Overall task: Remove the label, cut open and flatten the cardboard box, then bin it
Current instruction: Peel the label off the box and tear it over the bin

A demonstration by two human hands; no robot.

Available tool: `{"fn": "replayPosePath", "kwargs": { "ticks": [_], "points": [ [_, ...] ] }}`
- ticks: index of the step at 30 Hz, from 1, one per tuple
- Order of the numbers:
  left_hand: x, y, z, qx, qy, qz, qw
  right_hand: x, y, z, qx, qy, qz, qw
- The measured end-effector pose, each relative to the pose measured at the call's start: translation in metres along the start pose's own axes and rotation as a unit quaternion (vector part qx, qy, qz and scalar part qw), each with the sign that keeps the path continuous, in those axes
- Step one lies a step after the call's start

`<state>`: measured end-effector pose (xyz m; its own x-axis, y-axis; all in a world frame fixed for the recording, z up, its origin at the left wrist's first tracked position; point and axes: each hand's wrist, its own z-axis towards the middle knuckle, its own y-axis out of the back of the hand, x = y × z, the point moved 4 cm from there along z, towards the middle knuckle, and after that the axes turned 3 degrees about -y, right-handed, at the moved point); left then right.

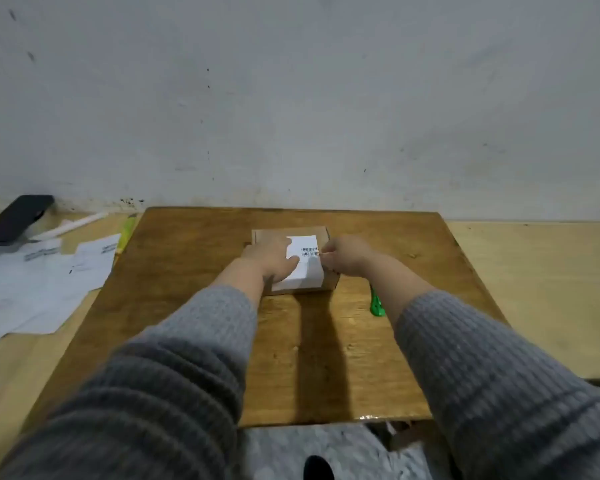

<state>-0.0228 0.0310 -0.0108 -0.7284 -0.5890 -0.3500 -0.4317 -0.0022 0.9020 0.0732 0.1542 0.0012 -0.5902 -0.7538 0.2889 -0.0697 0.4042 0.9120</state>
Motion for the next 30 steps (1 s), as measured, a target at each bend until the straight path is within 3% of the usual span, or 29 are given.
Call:
{"fn": "replayPosePath", "kwargs": {
  "ticks": [6,12,23,27,30],
  "points": [
    [0.007,-0.036,0.031,-0.002,0.050,0.089,0.995,-0.013,-0.030,0.055,0.005,0.056,-0.053,0.997],
    [0.020,-0.046,0.052,-0.080,0.066,0.127,0.987,-0.017,-0.032,0.095,-0.085,0.095,0.019,0.992],
    [0.028,-0.045,0.067,-0.104,0.068,0.120,0.985,-0.019,-0.025,0.112,-0.188,0.062,0.128,0.972],
    [0.030,-0.045,0.065,-0.103,0.063,0.122,0.985,-0.007,-0.023,0.102,-0.258,0.075,0.086,0.959],
    [0.029,-0.046,0.065,-0.108,0.060,0.120,0.985,-0.005,-0.026,0.095,-0.252,0.052,0.115,0.960]
  ]
}}
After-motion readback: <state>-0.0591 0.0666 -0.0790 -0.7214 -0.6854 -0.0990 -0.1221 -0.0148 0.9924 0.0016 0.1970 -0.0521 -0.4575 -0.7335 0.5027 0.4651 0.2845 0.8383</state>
